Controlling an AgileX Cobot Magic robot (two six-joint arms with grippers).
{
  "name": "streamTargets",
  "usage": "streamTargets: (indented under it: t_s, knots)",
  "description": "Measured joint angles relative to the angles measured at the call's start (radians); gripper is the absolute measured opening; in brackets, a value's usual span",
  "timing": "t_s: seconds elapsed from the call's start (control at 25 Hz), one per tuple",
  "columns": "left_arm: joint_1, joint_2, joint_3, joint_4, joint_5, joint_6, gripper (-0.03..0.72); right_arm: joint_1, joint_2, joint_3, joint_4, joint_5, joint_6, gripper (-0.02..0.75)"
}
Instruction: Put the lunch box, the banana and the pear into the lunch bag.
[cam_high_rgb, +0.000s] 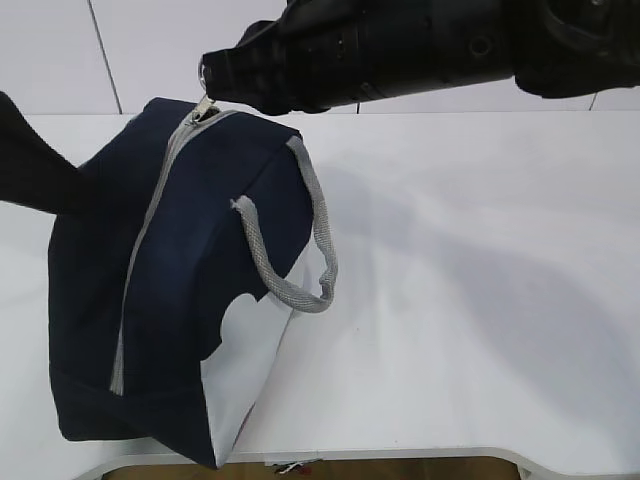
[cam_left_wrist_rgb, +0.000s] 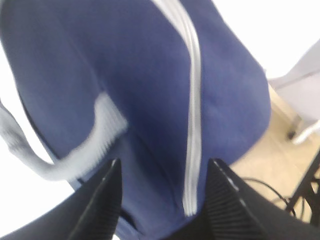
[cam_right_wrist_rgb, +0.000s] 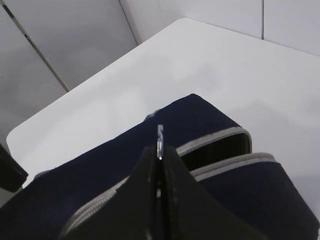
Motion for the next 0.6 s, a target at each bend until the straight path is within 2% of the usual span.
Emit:
streamTargets:
  t_s: [0.4, 0.48, 0.6]
  knots:
    - [0.000, 0.114, 0.000, -0.043, -0.054, -0.002, 0.403, 0.000, 0.000, 0.000, 0.000, -0.020, 0.002, 0.013]
    - [0.000, 0.126, 0.000, -0.045, -0.054, -0.002, 0.351, 0.000, 0.000, 0.000, 0.000, -0.024, 0.004, 0.013]
    - [0.000, 0.126, -0.011, -0.041, -0.048, -0.002, 0.176, 0.000, 0.000, 0.000, 0.000, -0.029, 0.004, 0.013]
